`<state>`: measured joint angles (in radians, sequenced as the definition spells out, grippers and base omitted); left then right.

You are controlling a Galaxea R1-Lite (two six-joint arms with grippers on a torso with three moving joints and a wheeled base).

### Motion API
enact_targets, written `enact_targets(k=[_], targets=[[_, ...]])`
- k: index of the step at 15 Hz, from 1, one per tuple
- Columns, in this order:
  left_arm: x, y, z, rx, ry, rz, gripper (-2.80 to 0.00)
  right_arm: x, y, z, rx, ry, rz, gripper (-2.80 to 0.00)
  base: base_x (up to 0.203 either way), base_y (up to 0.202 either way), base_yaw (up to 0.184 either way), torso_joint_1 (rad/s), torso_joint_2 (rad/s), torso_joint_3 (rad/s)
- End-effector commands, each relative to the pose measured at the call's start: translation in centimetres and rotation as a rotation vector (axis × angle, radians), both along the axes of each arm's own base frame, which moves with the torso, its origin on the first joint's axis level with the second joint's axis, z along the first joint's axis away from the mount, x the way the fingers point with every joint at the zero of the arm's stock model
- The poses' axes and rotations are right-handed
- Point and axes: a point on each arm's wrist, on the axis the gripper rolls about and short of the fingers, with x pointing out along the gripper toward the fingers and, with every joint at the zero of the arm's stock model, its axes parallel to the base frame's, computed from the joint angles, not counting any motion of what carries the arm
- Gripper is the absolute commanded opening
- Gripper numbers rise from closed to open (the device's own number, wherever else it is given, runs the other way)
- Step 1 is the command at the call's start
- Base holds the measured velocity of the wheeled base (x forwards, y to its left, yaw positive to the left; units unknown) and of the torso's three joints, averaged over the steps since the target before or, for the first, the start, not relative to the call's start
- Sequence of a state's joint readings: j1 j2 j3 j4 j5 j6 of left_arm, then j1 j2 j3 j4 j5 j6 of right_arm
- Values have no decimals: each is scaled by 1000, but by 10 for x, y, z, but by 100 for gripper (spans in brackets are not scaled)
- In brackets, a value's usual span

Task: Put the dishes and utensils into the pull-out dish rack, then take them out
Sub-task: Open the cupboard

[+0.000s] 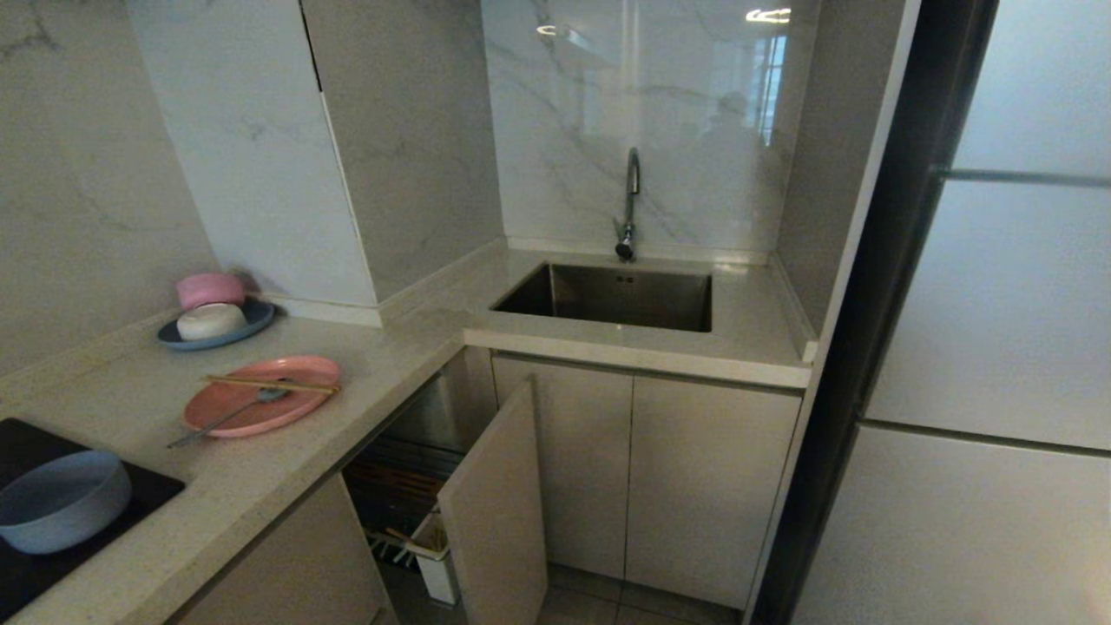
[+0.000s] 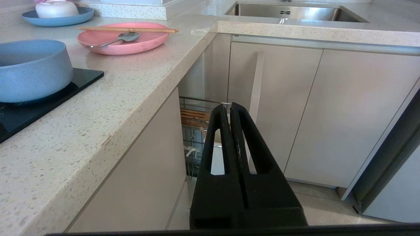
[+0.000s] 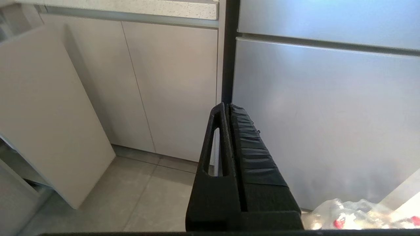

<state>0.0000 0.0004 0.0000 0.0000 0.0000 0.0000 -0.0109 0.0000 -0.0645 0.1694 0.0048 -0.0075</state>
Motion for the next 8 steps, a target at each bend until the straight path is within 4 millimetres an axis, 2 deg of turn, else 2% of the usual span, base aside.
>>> enact_targets(k=[1, 8], targets=[[0, 0, 0, 0, 0, 0, -280, 0, 0, 0, 6, 1, -1, -280, 0, 0, 0, 0, 0, 0], [0, 0, 0, 0, 0, 0, -280, 0, 0, 0, 3, 1, 0, -280, 0, 0, 0, 0, 0, 0]])
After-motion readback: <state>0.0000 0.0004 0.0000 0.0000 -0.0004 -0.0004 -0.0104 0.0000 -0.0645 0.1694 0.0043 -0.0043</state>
